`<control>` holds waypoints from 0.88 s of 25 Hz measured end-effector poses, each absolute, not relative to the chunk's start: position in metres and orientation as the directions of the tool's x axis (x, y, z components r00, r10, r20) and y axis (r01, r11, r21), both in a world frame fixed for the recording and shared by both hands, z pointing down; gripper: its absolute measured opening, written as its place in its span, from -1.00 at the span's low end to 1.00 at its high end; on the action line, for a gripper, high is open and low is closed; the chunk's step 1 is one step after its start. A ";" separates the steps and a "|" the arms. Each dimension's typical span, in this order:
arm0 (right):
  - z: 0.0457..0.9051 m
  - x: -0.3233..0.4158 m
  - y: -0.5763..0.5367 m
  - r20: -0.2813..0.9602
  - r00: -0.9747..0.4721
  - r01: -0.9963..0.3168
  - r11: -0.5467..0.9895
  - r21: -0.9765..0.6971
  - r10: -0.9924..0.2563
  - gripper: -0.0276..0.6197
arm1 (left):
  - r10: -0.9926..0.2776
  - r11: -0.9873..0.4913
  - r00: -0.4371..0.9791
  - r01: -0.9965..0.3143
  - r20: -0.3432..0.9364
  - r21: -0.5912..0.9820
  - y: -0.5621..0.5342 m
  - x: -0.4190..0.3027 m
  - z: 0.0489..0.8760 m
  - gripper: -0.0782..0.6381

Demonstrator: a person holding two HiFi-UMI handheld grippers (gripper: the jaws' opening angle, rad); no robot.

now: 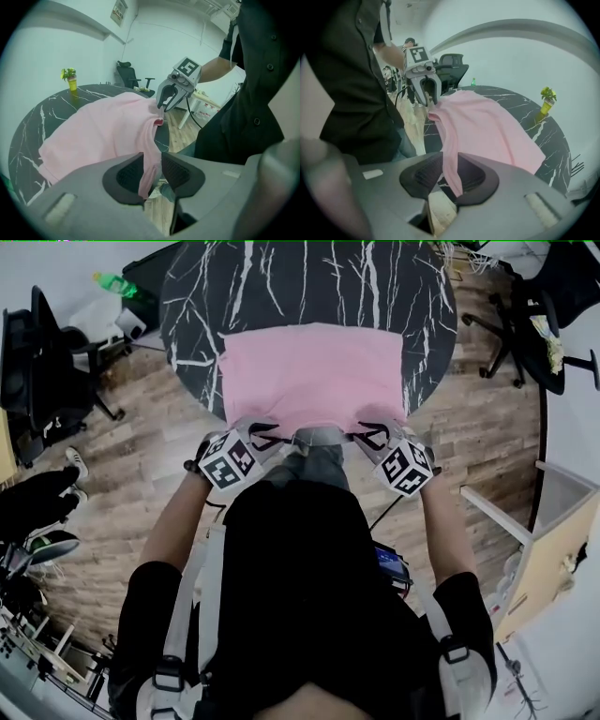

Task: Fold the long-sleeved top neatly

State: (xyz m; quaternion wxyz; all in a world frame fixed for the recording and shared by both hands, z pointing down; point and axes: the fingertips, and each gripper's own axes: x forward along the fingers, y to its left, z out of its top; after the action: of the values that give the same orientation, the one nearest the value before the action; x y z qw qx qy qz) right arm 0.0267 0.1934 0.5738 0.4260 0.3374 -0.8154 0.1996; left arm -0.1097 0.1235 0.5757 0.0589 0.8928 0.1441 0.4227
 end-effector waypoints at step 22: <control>0.552 0.178 0.041 0.823 -0.221 -0.862 0.499 0.086 -0.523 -0.48 | -0.073 -0.984 0.561 -0.174 0.824 0.031 -0.107 -0.095 0.559 -0.38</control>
State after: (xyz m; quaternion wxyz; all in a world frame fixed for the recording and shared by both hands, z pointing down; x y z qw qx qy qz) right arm 0.1781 0.0407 0.5523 0.4236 0.4585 -0.7551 0.2005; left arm -0.0951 -0.1074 0.5587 0.0546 0.8819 -0.0702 0.4630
